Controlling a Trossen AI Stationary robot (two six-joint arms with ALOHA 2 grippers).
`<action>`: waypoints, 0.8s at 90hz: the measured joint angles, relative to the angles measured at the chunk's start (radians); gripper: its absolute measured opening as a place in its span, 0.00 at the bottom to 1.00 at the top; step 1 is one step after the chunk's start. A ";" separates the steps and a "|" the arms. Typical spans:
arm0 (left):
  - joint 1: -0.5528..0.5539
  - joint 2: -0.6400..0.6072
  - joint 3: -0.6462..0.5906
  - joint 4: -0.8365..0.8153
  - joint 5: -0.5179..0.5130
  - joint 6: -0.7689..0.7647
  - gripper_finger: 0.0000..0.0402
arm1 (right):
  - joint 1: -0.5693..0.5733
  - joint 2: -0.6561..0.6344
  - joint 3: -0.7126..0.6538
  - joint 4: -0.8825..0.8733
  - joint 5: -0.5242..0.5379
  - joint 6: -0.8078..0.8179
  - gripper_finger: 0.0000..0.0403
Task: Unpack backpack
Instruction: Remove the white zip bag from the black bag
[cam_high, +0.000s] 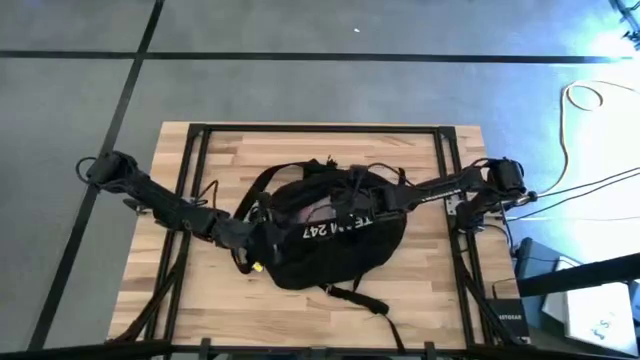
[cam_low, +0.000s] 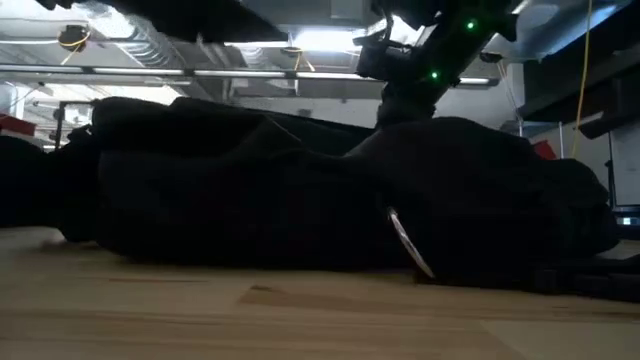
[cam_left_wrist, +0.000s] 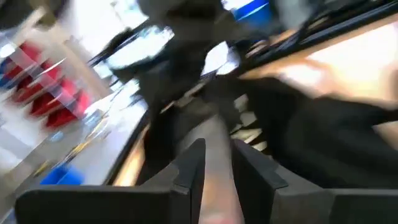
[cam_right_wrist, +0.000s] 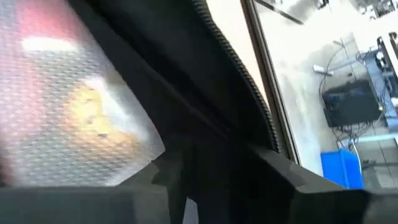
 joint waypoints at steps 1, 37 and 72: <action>-0.001 0.000 0.000 0.002 0.019 0.000 0.16 | 0.000 0.000 0.000 0.000 0.000 0.000 0.28; 0.114 0.028 0.001 -0.208 0.147 -0.291 0.08 | -0.011 0.000 0.000 0.007 -0.115 0.004 0.18; 0.182 0.039 0.068 -0.568 0.249 -0.524 0.08 | -0.010 0.000 0.000 0.007 -0.131 0.019 0.13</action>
